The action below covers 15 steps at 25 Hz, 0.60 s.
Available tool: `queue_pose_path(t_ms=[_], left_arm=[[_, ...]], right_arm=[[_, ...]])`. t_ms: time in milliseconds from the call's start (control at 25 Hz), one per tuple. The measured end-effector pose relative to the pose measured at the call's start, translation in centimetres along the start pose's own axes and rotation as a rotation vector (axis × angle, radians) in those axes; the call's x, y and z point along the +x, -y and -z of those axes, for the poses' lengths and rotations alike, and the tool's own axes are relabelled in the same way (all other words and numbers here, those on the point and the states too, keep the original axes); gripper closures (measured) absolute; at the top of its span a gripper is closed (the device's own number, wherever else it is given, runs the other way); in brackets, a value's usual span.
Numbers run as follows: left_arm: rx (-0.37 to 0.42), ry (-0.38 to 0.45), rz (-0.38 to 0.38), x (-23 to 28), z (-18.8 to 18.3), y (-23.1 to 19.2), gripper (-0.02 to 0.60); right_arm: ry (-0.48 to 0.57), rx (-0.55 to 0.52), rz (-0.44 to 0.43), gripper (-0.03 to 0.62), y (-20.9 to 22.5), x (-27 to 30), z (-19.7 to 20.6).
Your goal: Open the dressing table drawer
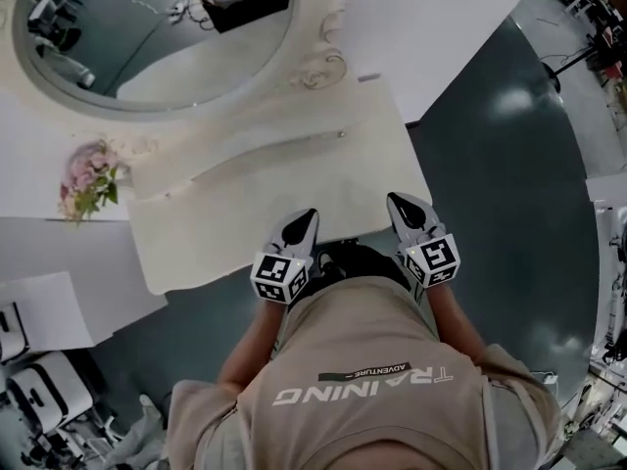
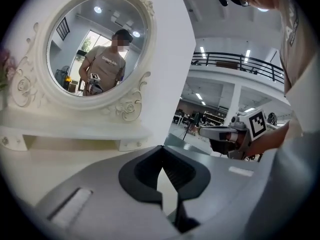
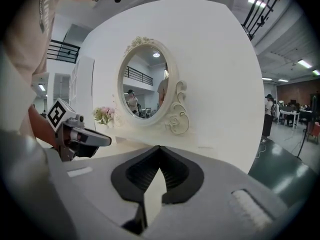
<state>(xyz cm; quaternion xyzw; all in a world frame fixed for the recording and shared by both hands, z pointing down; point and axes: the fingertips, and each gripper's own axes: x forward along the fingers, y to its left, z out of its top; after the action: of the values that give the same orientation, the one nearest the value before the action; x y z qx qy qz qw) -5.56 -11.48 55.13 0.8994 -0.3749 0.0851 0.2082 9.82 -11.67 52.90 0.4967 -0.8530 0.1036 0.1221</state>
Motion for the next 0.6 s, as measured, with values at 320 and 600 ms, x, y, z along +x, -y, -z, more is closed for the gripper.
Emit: queue_pose_path(t_ms=[320, 600], left_arm=[[-0.059, 0.045, -0.108, 3.1, -4.1, -4.4, 0.563], [-0.004, 0.06, -0.217, 7.2, -6.2, -7.6, 0.563]], right_arm=[[0.018, -0.031, -0.019, 0.591, 5.0, 6.3, -0.5], [0.021, -0.041, -0.064, 0.591, 8.4, 10.4, -1.1]])
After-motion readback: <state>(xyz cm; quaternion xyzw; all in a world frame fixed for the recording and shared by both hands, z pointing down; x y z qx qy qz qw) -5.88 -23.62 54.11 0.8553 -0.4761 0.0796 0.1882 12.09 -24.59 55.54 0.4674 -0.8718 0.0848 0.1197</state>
